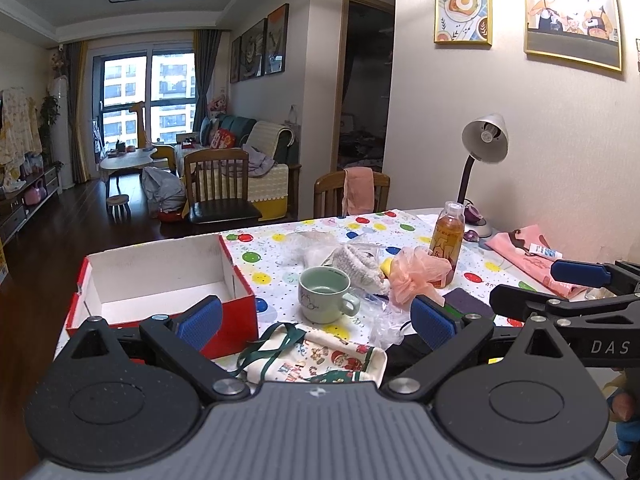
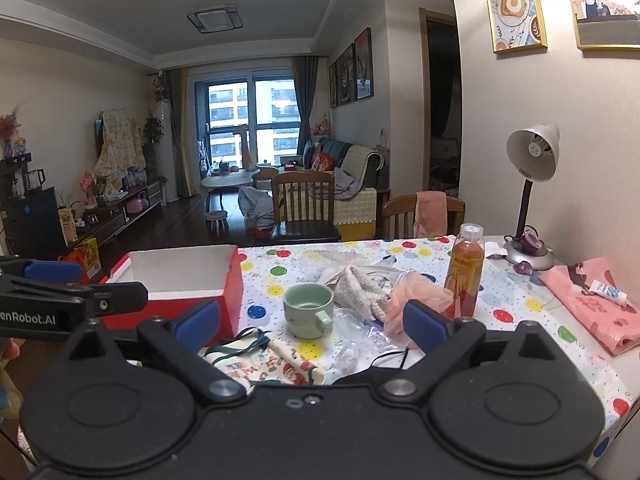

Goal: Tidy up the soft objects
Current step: 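Move both tools toward the black mask and purple sponge on the table, then grasp the black mask with the left gripper while the right gripper grasps the purple sponge, then carry the black mask with the left gripper while the right gripper carries the sponge into the box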

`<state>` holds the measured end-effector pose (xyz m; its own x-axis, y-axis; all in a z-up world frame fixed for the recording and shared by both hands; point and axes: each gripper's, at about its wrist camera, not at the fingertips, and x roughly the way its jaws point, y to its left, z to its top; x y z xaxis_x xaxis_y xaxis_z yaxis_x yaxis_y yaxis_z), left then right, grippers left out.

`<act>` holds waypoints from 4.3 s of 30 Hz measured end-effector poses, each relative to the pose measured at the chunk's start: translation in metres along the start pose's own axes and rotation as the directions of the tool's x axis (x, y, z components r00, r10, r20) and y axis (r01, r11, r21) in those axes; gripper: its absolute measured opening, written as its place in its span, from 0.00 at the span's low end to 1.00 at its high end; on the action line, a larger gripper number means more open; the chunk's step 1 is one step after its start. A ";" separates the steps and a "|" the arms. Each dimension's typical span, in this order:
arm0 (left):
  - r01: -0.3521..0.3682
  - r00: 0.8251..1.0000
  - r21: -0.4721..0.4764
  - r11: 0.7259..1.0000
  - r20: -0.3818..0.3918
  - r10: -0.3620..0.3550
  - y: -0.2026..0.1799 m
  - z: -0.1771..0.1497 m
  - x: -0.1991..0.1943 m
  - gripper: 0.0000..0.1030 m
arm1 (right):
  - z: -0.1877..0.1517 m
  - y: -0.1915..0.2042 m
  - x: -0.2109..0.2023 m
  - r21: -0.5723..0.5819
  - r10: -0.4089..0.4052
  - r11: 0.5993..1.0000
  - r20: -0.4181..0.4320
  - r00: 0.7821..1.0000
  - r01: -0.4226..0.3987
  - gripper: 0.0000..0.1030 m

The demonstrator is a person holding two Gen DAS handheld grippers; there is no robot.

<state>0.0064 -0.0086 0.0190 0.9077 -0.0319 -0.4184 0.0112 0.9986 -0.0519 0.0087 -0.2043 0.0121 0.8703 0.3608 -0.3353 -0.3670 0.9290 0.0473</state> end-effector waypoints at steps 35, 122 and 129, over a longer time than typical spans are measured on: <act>0.169 0.931 0.030 0.985 -0.332 -0.149 -0.094 -0.017 0.168 0.98 | -0.034 -0.163 0.117 0.083 -0.060 0.993 -0.242 0.968 0.083 0.91; 0.043 0.910 -0.158 0.987 -0.402 -0.103 -0.098 0.047 0.207 0.28 | 0.023 -0.176 0.153 0.035 0.232 0.972 -0.338 0.912 -0.234 0.67; 0.002 0.930 -0.163 0.987 -0.363 -0.062 -0.057 0.065 0.193 0.28 | 0.048 -0.131 0.168 -0.023 0.267 0.957 -0.316 0.910 -0.289 0.67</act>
<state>0.2078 -0.0692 0.0000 0.6909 -0.1073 -0.7149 -0.0552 0.9782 -0.2002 0.2182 -0.2613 -0.0050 0.5905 0.5507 -0.5900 -0.6099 0.7833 0.1207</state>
